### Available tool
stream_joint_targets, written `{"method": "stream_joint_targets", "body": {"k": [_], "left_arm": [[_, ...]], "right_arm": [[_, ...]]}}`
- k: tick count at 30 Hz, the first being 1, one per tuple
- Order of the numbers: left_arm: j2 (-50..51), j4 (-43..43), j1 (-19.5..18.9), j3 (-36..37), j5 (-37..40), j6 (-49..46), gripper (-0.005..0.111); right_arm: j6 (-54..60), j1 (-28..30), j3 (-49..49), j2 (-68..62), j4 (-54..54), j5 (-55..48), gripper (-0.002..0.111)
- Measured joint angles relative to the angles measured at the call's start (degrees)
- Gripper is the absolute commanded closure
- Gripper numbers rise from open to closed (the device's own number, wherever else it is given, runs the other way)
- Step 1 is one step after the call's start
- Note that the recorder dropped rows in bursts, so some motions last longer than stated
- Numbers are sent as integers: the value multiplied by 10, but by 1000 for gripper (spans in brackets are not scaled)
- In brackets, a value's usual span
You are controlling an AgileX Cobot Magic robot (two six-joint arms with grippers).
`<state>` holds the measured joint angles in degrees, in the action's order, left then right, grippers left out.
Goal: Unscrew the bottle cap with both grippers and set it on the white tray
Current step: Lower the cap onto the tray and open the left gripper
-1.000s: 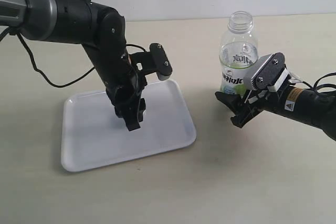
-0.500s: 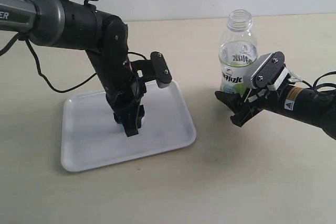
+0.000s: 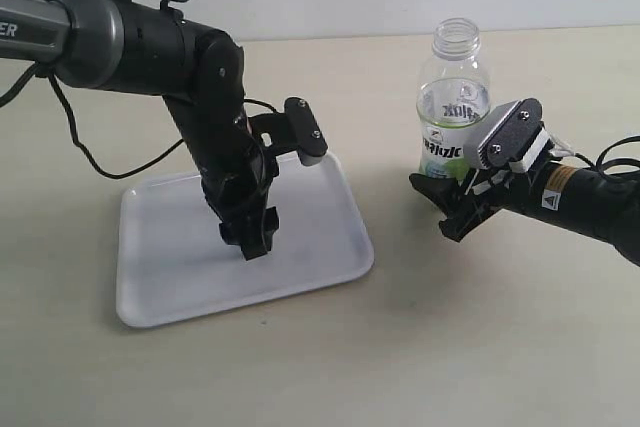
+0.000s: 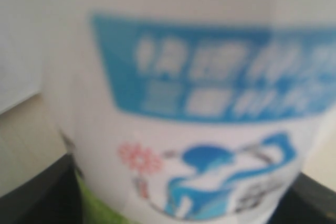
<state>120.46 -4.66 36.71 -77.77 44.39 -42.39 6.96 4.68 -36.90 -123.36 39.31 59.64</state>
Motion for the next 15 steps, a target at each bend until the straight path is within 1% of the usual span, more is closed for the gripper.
{"method": "stream_joint_targets", "body": {"k": [4,7,9,15], "left_arm": [[0,0,0,0,0,5,42],[-10,1,0,0,0,12,47],[-24,1,0,0,1,17,57],[-71,1,0,0,17,19,97]], "right_arm": [[0,0,0,0,0,0,108],[0,0,0,0,0,1,108],[-10,0,0,0,7,4,108],[-42,0,0,-2,58,25,108]]}}
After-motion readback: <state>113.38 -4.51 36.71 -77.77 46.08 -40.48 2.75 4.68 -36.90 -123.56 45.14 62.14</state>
